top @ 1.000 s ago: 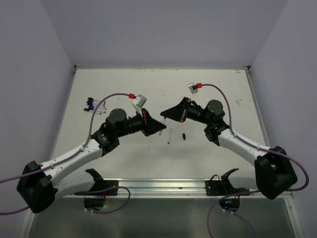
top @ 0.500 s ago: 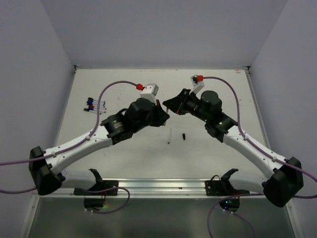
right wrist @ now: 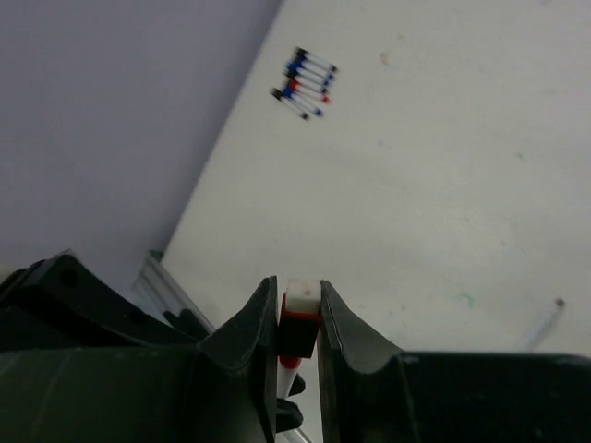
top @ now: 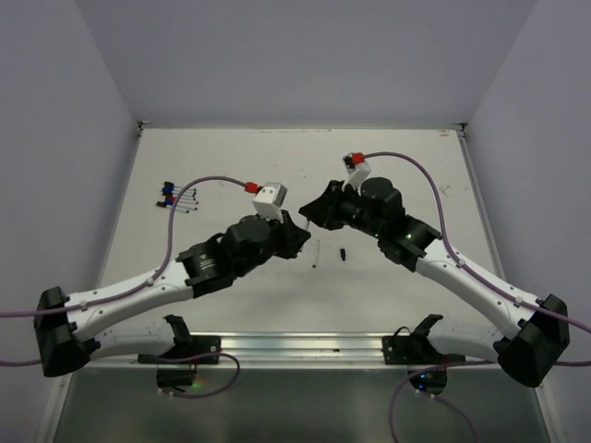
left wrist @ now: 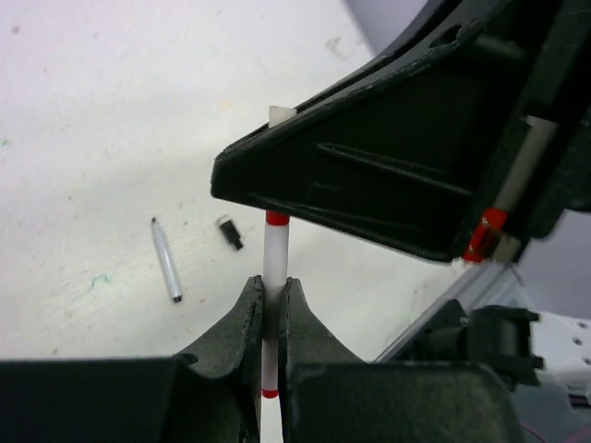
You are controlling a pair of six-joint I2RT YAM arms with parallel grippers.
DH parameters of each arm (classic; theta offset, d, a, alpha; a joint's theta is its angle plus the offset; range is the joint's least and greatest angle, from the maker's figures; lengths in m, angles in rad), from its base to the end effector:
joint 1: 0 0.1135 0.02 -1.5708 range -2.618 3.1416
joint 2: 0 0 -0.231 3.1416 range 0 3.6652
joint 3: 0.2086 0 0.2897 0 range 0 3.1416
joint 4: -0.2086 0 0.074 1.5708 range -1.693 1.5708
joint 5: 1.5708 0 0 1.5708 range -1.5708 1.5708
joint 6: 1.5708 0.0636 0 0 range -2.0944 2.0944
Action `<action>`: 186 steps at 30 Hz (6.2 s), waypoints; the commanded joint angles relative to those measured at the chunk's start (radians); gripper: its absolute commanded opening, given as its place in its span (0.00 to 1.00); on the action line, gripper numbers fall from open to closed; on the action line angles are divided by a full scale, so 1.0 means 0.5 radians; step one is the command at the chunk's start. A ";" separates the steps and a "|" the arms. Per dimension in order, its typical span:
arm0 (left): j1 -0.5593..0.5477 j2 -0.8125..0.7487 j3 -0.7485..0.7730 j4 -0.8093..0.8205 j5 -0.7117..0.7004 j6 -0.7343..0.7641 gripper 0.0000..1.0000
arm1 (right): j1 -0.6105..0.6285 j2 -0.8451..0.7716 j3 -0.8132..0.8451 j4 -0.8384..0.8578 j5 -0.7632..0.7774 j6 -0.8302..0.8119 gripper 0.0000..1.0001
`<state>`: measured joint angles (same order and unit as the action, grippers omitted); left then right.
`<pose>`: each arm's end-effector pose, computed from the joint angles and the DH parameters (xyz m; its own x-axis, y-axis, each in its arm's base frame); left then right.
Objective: Open the pen caps
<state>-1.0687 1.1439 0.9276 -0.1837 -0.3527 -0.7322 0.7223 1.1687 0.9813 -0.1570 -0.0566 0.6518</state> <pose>0.1815 -0.2850 0.2695 -0.5869 -0.2345 -0.7749 0.3726 0.7715 -0.5157 0.2592 0.2332 0.2858 -0.6260 0.2556 -0.7367 -0.4028 0.7029 0.5862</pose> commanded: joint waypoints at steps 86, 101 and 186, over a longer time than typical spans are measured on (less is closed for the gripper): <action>0.386 -0.082 -0.226 1.717 2.092 -0.112 0.00 | -0.475 -0.316 -0.598 1.994 -1.033 0.482 0.00; -0.135 0.184 0.540 -1.013 -1.155 -0.338 0.00 | -0.148 -0.353 -0.037 0.047 0.575 -0.223 0.00; 0.324 1.369 0.222 0.018 0.205 0.112 0.13 | -0.389 0.743 -0.303 -0.444 0.439 -0.466 0.20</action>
<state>-0.9154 1.8141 1.0252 -0.1390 -0.2466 -0.6582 0.5251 1.5303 0.8261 -0.4114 0.1432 0.4252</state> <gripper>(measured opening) 0.125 0.204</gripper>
